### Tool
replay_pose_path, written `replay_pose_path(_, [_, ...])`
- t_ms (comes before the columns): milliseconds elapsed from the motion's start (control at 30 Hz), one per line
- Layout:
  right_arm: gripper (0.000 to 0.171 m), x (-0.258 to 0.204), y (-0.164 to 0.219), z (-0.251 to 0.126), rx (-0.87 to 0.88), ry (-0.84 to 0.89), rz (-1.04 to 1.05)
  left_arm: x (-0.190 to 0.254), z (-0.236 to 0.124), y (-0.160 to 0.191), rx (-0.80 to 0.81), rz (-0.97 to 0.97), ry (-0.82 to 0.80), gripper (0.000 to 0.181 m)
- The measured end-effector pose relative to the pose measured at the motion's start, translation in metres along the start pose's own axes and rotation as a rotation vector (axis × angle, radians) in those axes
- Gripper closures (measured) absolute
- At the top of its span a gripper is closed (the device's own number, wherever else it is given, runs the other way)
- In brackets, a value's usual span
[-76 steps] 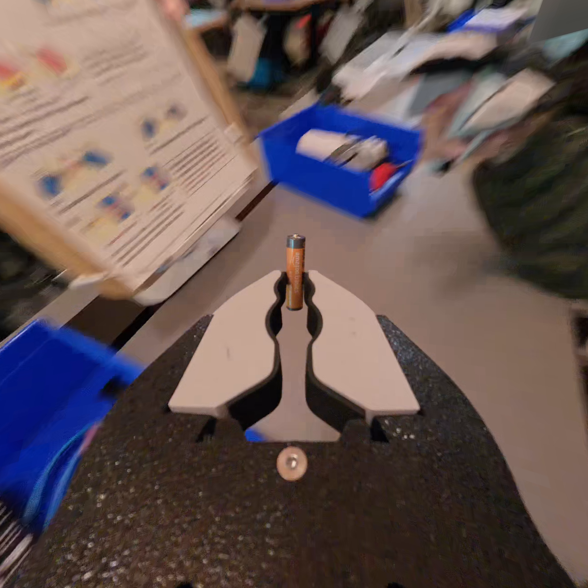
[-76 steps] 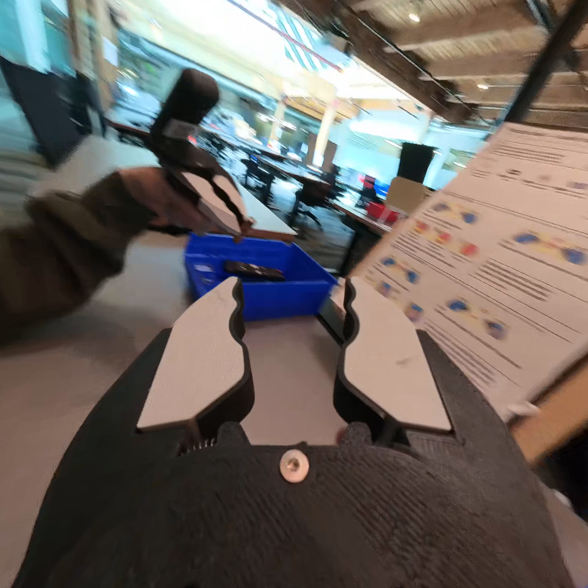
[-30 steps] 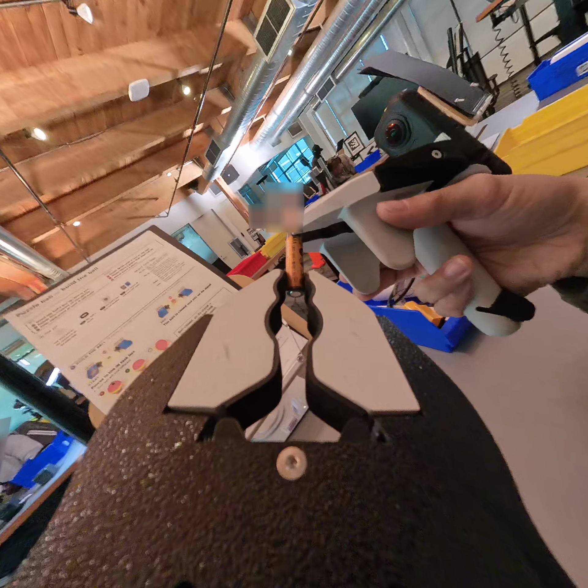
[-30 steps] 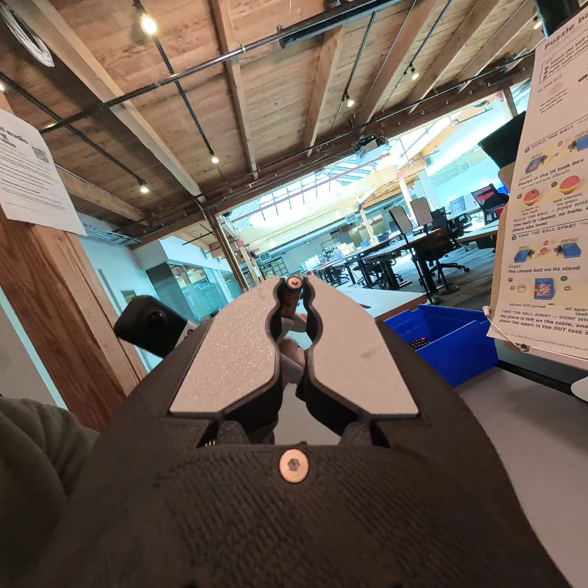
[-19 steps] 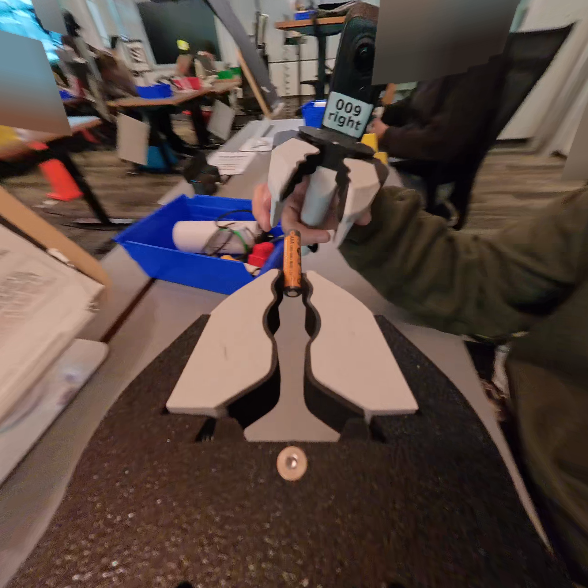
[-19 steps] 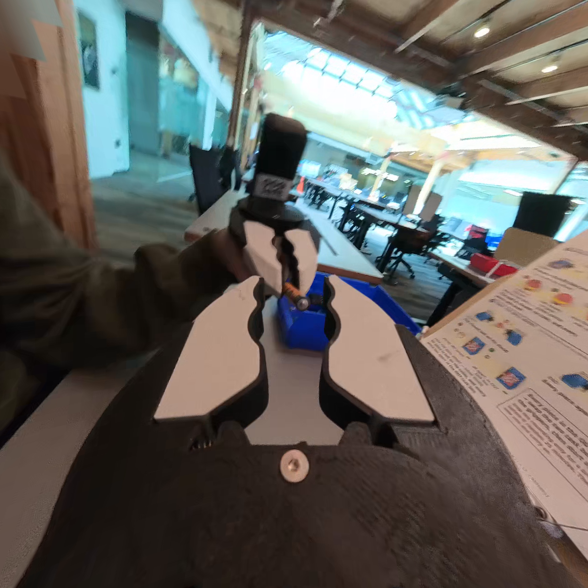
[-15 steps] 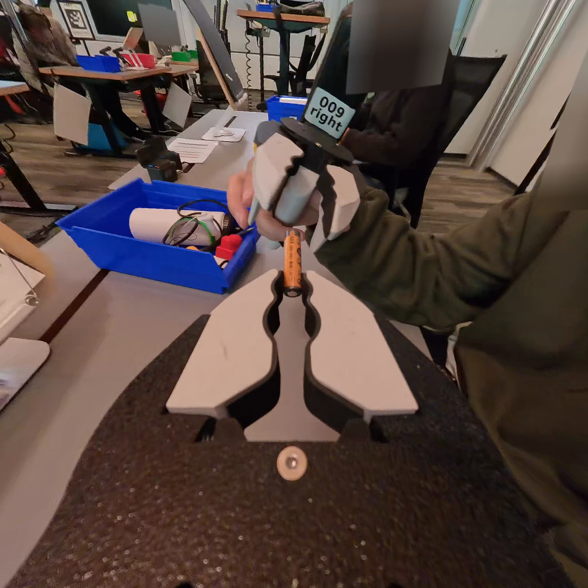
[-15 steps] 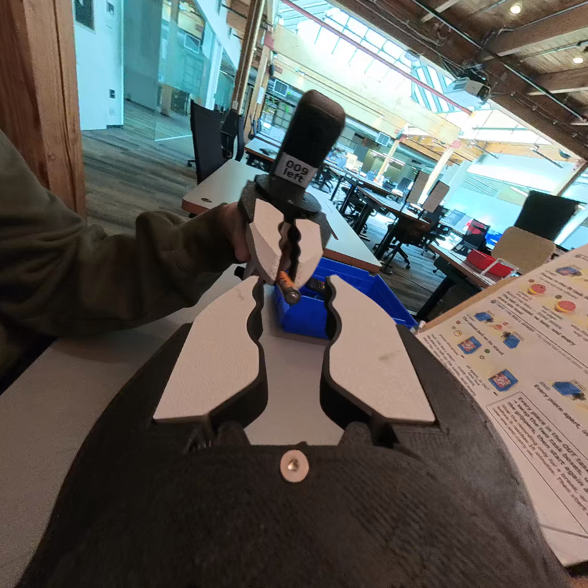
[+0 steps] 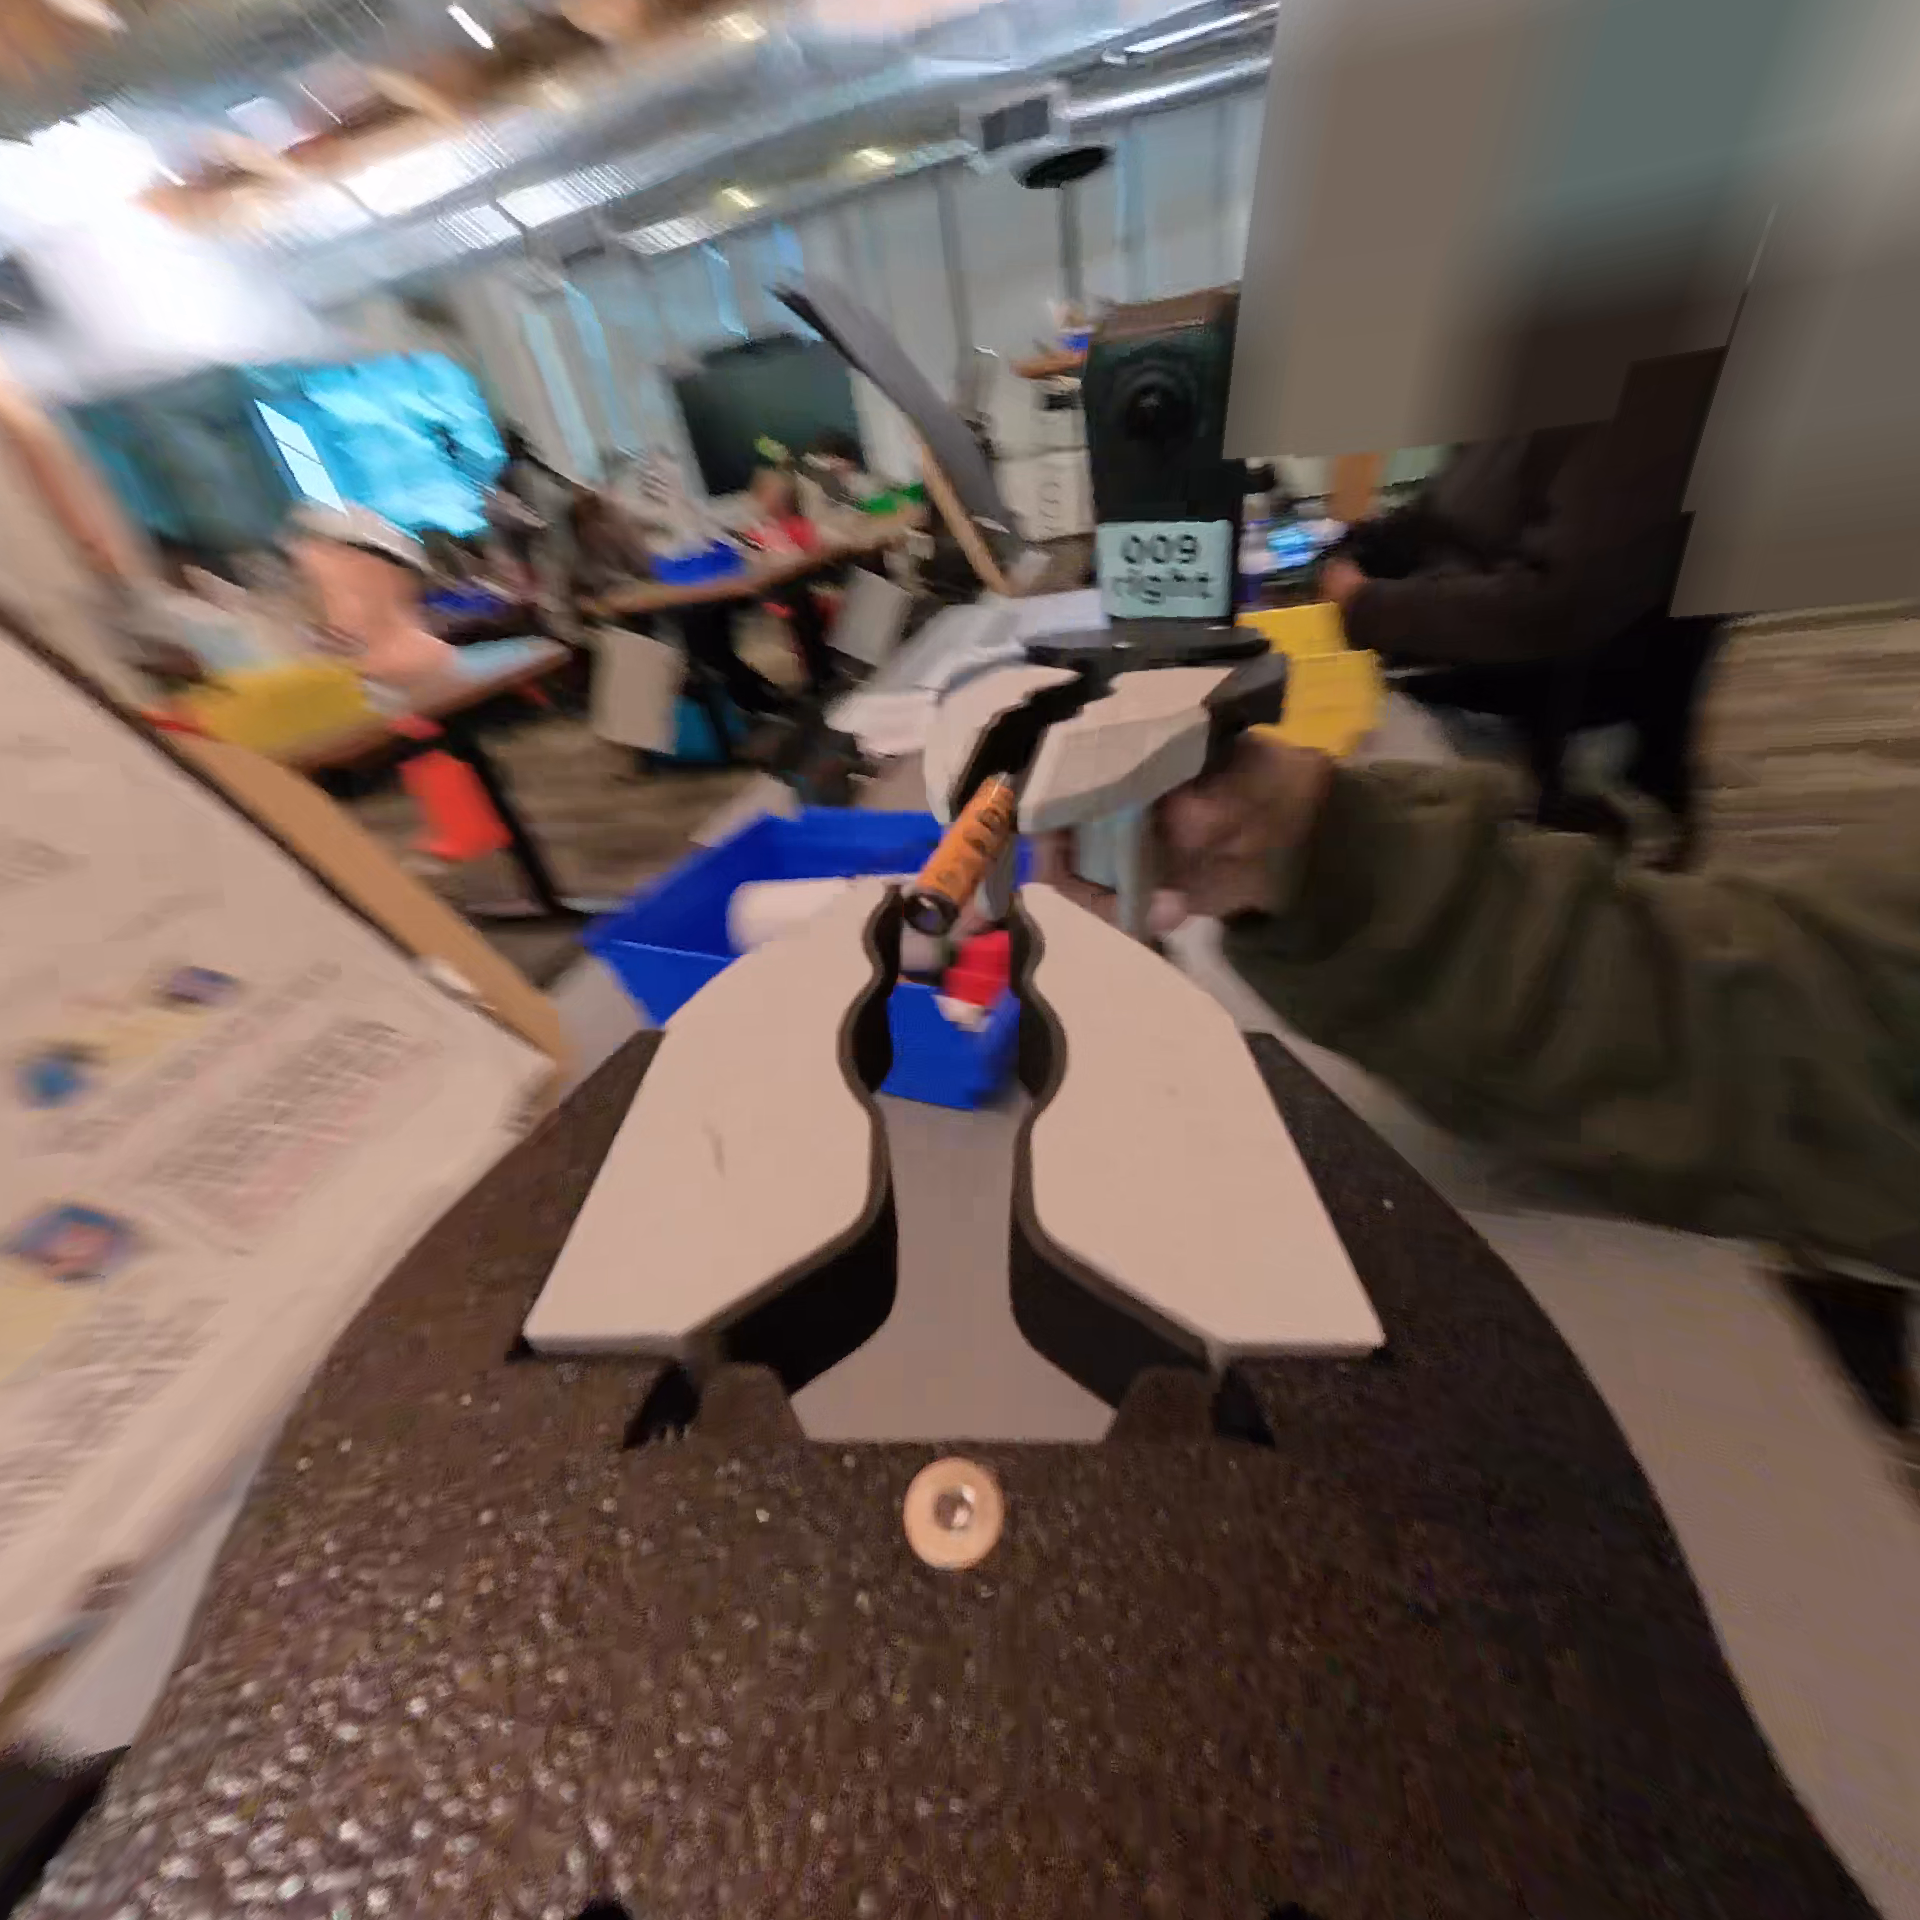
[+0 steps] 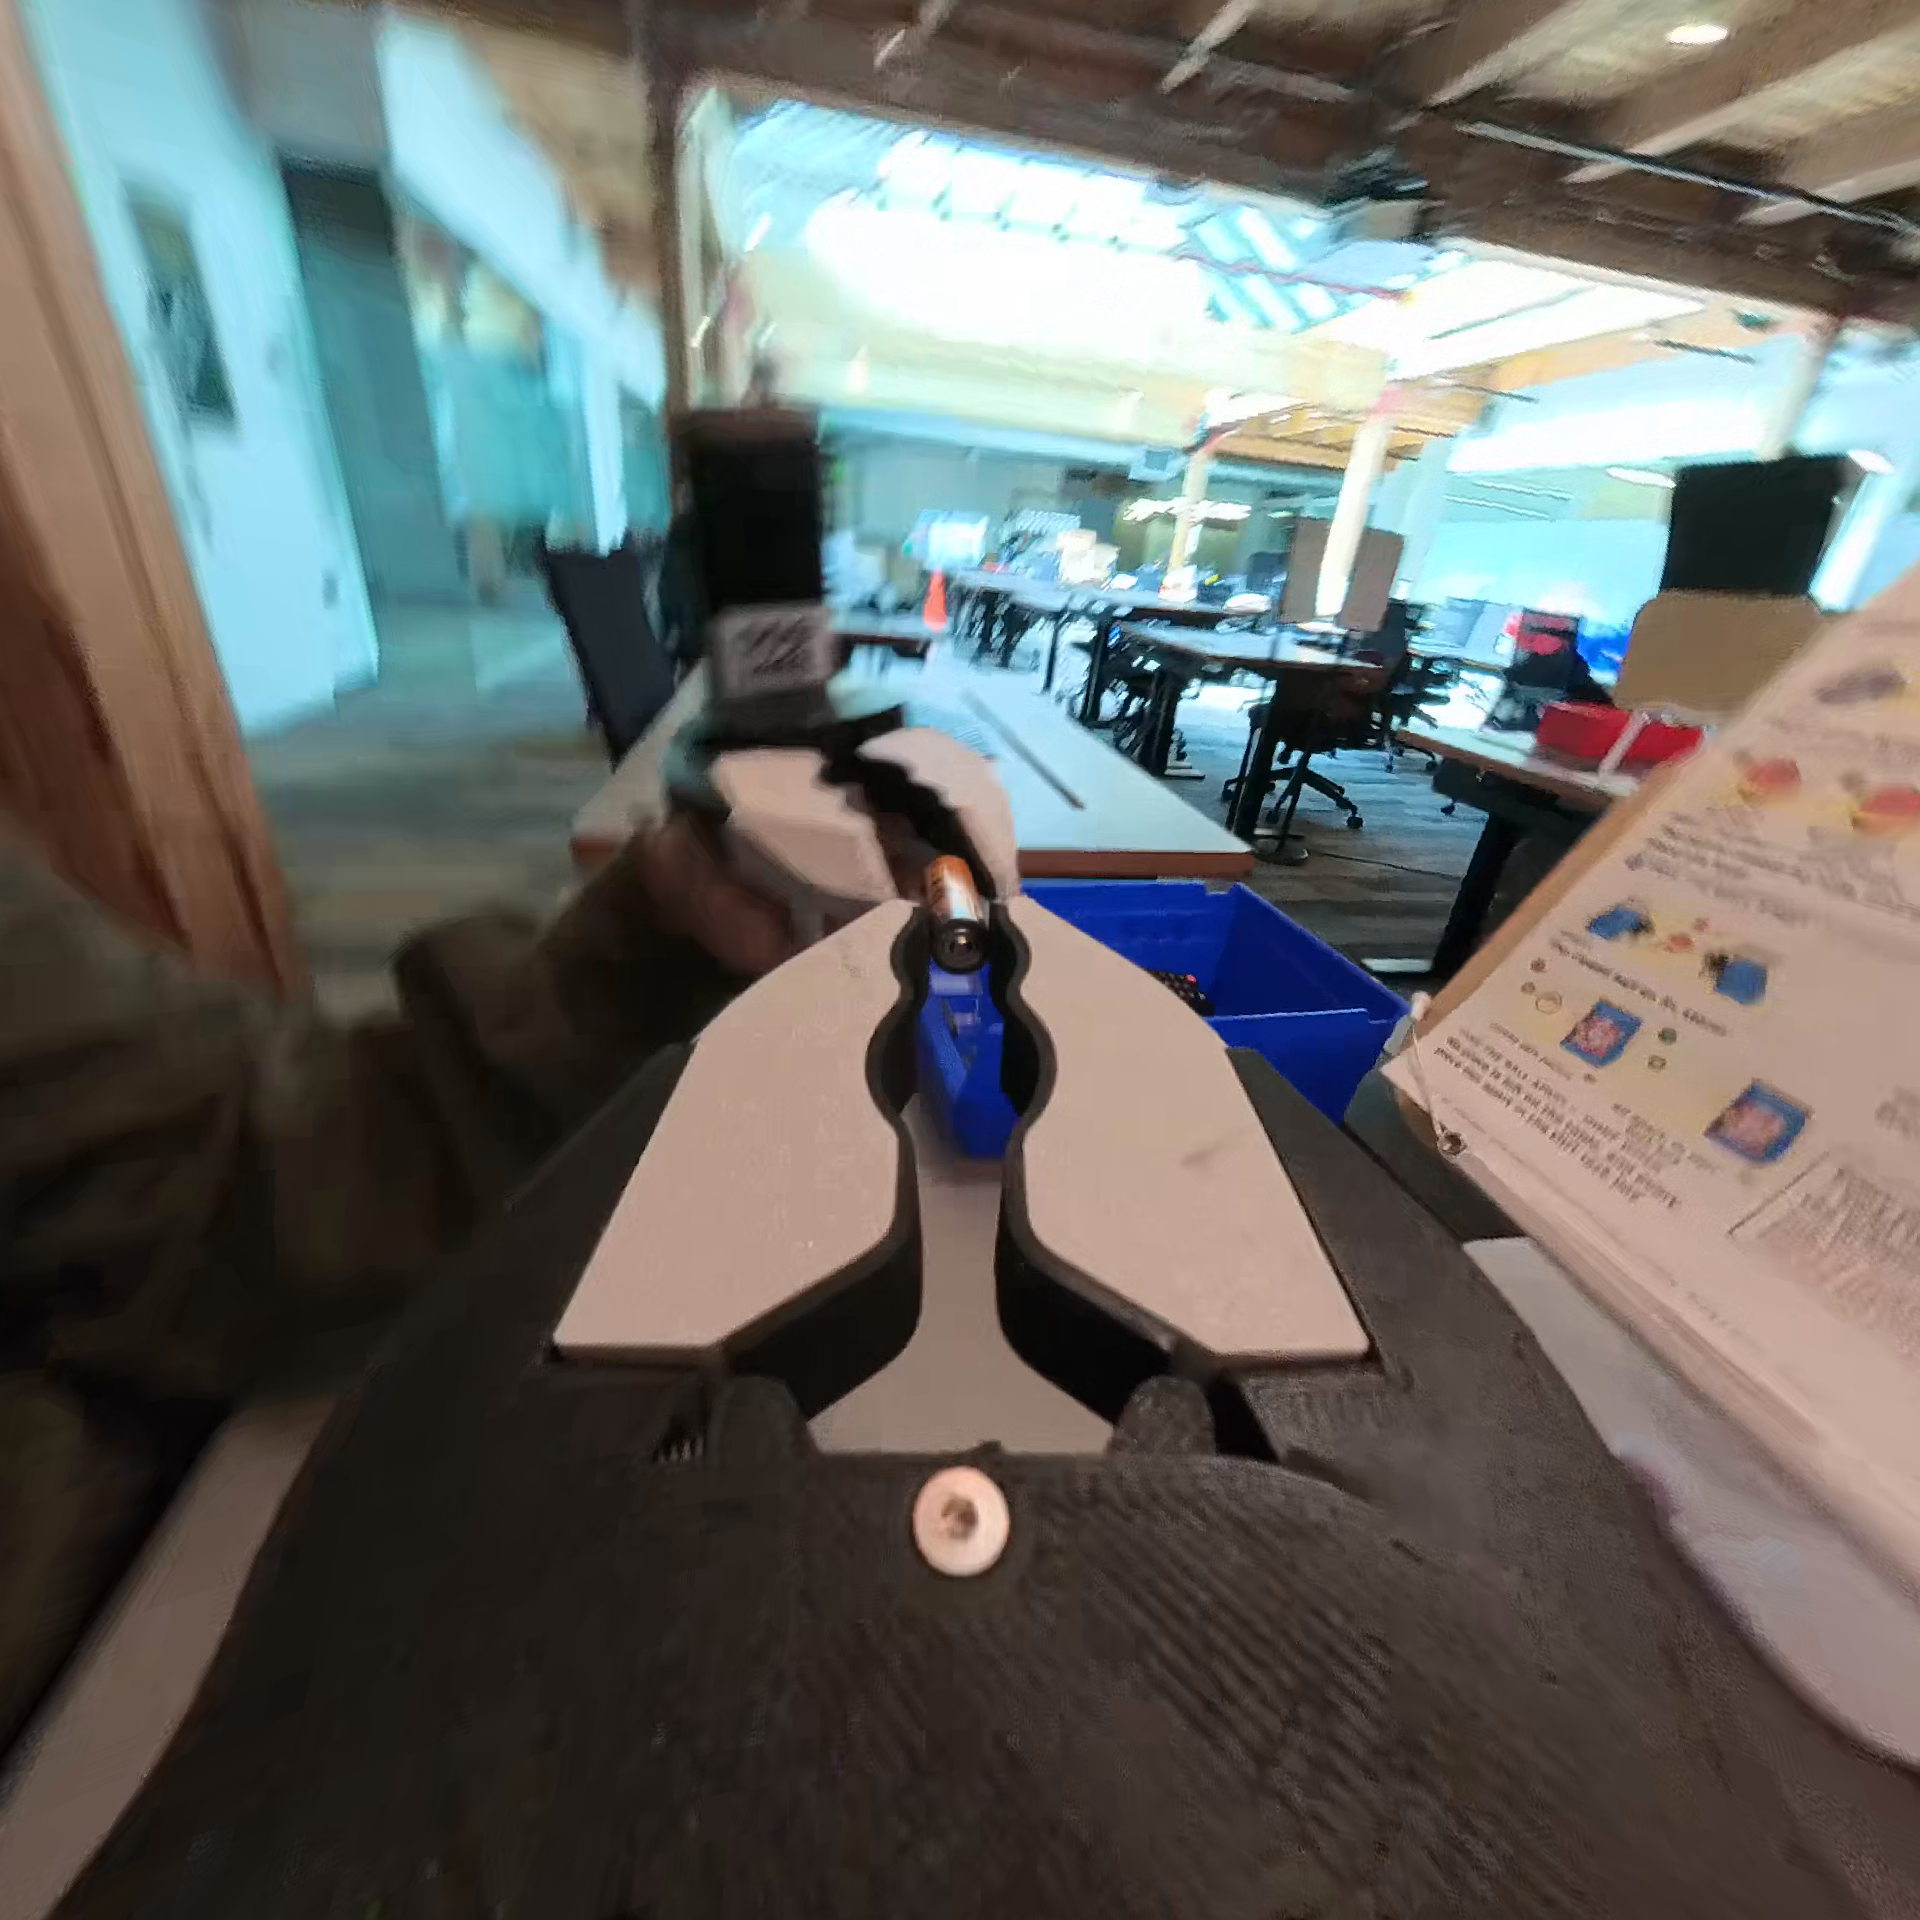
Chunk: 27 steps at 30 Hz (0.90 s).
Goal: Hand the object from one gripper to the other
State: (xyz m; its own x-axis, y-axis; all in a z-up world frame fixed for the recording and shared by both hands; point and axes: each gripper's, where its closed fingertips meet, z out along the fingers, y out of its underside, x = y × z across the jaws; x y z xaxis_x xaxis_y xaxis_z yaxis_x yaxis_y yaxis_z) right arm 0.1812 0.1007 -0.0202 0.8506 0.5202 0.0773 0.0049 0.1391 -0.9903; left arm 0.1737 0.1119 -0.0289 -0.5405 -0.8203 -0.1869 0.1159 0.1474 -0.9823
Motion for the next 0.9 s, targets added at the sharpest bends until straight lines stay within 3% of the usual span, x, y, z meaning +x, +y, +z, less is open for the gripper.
replay_pose_path(100, [0.160,0.020,-0.009,0.002,0.151,0.041,0.343,-0.011,-0.001,-0.003,-0.017,0.196,-0.138,0.157])
replay_pose_path(233, [0.161,0.014,-0.009,0.006,0.223,-0.107,0.604,-0.013,-0.001,-0.017,0.081,0.254,-0.181,0.159])
replay_pose_path(433, [0.160,-0.001,-0.008,0.012,0.204,-0.210,0.652,0.000,-0.007,-0.023,0.157,0.194,-0.054,0.170])
replay_pose_path(700, [0.160,-0.006,-0.010,0.014,0.216,-0.258,0.694,0.004,-0.008,-0.019,0.146,0.175,-0.012,0.163])
replay_pose_path(833, [0.160,-0.005,-0.011,0.013,0.229,-0.242,0.651,0.002,-0.005,-0.021,0.124,0.108,-0.007,0.170])
replay_pose_path(900, [0.155,0.003,-0.010,0.013,0.231,-0.150,0.531,-0.006,-0.002,-0.021,0.114,-0.007,-0.037,0.171])
